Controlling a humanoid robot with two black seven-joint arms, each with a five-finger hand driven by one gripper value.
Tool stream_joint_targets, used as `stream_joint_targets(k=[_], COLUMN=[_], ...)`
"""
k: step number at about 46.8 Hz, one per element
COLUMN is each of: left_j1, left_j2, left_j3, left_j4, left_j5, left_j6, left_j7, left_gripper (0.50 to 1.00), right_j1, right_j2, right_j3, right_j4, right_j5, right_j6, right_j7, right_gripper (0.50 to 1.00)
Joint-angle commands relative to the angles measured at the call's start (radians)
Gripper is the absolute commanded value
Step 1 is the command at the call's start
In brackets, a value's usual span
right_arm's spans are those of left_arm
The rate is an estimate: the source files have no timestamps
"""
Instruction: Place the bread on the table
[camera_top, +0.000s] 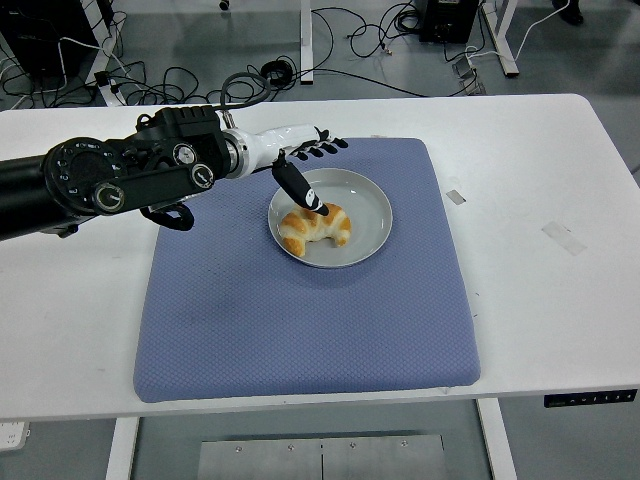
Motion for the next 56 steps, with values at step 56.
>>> stream_joint_targets(k=[56], left_j1=[0.017], left_j2=[0.008], left_j3=[0.067], left_j4=[-0.024], left_j5=[0.050], left_j6=[-0.018], left_j7=[0.007], left_gripper=[0.793], right_j1=[0.000], right_j2=[0.000], right_j3=[0.001], right_j4=[0.000], right_j5=[0.000], right_j6=[0.000], right_j7=[0.000], right_gripper=[1.000])
